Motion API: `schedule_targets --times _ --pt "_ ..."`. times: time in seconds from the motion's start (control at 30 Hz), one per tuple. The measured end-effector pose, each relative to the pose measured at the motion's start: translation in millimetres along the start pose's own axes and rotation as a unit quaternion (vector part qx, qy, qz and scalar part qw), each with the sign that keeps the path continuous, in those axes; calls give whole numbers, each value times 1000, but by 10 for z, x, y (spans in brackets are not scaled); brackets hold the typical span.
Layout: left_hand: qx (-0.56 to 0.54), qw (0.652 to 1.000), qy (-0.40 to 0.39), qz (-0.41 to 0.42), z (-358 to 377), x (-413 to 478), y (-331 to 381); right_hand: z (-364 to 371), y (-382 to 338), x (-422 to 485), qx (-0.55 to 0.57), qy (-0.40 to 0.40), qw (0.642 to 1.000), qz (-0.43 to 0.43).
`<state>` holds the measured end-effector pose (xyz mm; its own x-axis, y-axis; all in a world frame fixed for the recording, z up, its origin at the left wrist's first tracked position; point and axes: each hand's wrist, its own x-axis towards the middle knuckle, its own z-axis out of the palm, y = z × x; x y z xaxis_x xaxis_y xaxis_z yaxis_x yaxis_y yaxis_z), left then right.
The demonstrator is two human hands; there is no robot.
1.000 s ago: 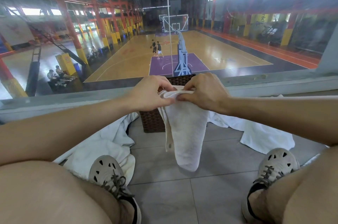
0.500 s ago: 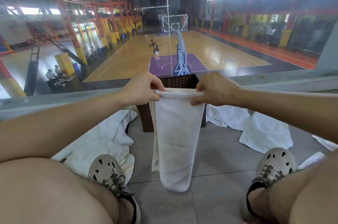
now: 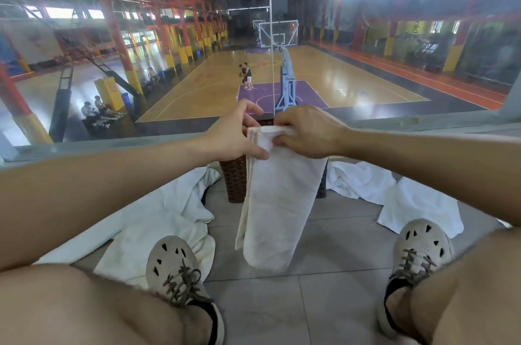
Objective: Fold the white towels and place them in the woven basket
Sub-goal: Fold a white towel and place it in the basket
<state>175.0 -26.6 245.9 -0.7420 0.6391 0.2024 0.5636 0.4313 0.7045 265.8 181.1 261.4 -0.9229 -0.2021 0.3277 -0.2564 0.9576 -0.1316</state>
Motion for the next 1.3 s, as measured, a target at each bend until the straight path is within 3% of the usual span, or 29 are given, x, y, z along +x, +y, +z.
schedule_targets --times 0.13,0.33,0.5,0.7,0.8,0.87,0.97,1.07,1.2,1.3 --pt "-19 990 -132 -53 4 41 -329 -144 -84 193 -10 9 999 -33" --pt "-43 965 -205 -155 510 159 -1261 -114 426 296 50 40 998 -12" --pt "-22 937 -282 -204 973 192 -1863 500 1279 13 109 41 985 129" --pt "37 883 -408 -230 833 573 -2011 1793 2032 -745 242 3 903 354" --pt "88 881 -390 -251 965 801 -2375 2650 2462 -1231 294 -49 842 449" --pt "139 898 -332 -252 1236 822 -2734 3108 2550 -1483 259 -128 812 507" --pt "239 926 -214 -200 1779 583 -3243 3490 2352 -1640 159 -216 809 522" --pt "216 954 -142 -154 2215 335 -3484 3660 2256 -1594 147 -232 796 539" --pt "196 949 -208 -136 2409 348 -3441 3678 2310 -1622 162 -185 787 566" --pt "244 930 -245 -124 2409 461 -3477 3652 2324 -1651 160 -164 786 574"
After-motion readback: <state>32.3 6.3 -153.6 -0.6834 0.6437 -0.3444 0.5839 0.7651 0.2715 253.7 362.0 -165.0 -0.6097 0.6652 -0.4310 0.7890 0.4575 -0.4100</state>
